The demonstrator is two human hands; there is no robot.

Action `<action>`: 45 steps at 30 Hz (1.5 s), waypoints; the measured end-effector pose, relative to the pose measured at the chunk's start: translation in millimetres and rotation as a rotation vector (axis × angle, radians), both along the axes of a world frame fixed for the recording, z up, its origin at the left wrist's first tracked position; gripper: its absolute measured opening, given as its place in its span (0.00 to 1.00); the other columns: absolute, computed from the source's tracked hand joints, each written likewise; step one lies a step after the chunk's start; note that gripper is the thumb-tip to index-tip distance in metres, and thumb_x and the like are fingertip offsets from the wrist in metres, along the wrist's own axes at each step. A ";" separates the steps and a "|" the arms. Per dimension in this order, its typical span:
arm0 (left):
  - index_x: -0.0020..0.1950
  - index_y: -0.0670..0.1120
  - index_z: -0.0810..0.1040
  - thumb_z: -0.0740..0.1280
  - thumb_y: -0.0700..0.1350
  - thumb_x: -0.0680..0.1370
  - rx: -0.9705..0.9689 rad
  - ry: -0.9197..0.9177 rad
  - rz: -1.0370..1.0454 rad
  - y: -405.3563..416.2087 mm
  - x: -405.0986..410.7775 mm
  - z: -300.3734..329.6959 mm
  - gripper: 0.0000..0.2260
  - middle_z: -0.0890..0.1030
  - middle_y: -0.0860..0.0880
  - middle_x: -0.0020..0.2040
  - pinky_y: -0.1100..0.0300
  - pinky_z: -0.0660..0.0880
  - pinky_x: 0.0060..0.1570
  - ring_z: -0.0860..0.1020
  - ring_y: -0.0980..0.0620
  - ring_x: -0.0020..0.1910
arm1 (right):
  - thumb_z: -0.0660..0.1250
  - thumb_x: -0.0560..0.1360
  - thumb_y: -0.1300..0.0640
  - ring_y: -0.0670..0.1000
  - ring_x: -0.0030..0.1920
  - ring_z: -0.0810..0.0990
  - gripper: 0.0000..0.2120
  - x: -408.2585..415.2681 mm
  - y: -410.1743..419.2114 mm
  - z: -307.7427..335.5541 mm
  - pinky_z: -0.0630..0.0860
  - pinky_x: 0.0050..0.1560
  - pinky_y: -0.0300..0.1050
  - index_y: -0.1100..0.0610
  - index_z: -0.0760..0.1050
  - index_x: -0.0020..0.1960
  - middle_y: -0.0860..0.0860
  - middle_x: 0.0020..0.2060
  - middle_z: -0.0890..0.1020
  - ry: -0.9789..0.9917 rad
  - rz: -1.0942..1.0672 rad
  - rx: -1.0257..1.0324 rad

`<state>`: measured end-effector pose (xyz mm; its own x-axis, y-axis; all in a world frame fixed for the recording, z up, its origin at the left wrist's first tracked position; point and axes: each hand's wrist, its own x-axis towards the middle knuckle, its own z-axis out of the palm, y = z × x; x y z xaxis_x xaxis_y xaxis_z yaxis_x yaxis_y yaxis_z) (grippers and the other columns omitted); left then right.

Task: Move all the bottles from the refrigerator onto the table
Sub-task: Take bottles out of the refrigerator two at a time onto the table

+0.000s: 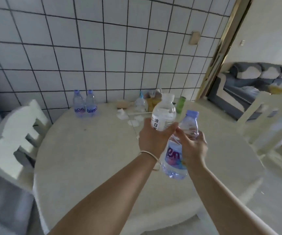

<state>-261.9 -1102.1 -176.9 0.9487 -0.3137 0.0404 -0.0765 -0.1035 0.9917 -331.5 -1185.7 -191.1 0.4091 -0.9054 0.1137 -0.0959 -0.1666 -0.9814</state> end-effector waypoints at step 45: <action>0.55 0.51 0.69 0.78 0.49 0.63 0.017 -0.102 0.550 -92.6 571.5 -249.2 0.26 0.77 0.56 0.47 0.77 0.70 0.41 0.76 0.63 0.44 | 0.78 0.62 0.48 0.39 0.40 0.77 0.26 609.6 -109.4 -223.4 0.68 0.39 0.21 0.55 0.71 0.53 0.46 0.42 0.80 0.083 0.469 -0.121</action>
